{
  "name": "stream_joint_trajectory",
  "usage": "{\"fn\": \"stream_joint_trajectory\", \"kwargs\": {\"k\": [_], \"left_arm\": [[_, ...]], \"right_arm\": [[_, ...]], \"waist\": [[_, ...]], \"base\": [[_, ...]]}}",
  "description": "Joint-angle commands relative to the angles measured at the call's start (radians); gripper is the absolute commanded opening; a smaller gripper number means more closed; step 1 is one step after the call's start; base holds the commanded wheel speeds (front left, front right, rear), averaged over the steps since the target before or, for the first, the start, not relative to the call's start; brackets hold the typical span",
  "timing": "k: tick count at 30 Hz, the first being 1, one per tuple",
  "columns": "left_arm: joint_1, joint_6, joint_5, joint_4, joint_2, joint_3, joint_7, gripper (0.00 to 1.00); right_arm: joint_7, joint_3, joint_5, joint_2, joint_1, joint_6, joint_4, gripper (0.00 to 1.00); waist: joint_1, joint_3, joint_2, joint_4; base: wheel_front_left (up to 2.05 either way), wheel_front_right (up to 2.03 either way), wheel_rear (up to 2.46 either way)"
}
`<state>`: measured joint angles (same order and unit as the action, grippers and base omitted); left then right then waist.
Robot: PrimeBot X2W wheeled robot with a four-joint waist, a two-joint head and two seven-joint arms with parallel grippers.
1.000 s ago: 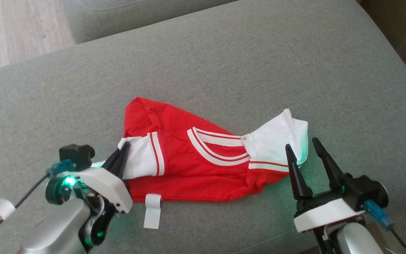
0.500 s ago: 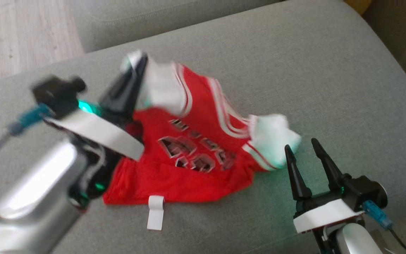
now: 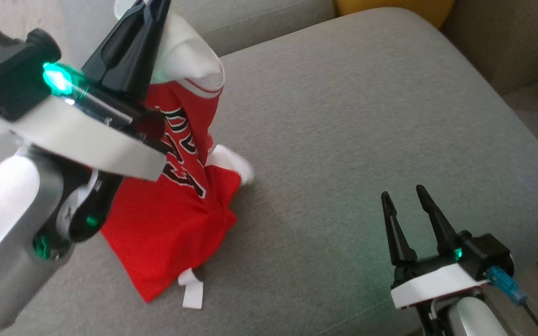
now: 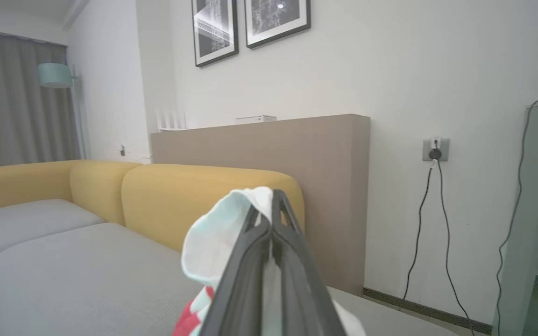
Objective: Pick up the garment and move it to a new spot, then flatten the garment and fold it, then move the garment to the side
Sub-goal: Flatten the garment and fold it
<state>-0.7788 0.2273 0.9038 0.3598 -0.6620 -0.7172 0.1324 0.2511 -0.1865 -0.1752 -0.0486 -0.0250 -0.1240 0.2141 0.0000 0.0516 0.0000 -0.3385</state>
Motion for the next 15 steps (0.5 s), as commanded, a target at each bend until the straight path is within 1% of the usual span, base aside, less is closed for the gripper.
{"fn": "stream_joint_trajectory", "kwargs": {"k": [1, 5, 8, 15], "left_arm": [[-0.036, 0.009, -0.005, 0.034, -0.046, 0.054, 0.004, 0.0], [0.034, 0.033, 0.022, 0.094, -0.059, 0.043, 0.013, 0.0], [0.066, 0.043, 0.025, 0.13, -0.082, 0.042, 0.016, 0.0], [0.056, 0.074, 0.016, 0.202, -0.132, 0.084, 0.028, 0.0]], "right_arm": [[0.011, -0.02, -0.006, -0.002, -0.007, -0.007, -0.026, 1.0], [0.011, -0.004, -0.006, -0.002, 0.008, -0.007, -0.028, 1.0], [0.011, 0.004, 0.0, -0.002, 0.017, -0.007, -0.031, 1.0], [0.011, 0.011, 0.009, -0.002, 0.016, -0.007, -0.039, 1.0]], "waist": [[0.0, -0.018, 0.0, -0.022], [0.0, -0.036, 0.0, -0.049], [0.0, -0.039, 0.0, -0.059], [0.0, -0.033, 0.0, -0.084]], "base": [[0.0, 0.0, 0.0], [0.0, 0.0, 0.0], [0.0, 0.0, 0.0], [0.0, 0.0, 0.0]]}}
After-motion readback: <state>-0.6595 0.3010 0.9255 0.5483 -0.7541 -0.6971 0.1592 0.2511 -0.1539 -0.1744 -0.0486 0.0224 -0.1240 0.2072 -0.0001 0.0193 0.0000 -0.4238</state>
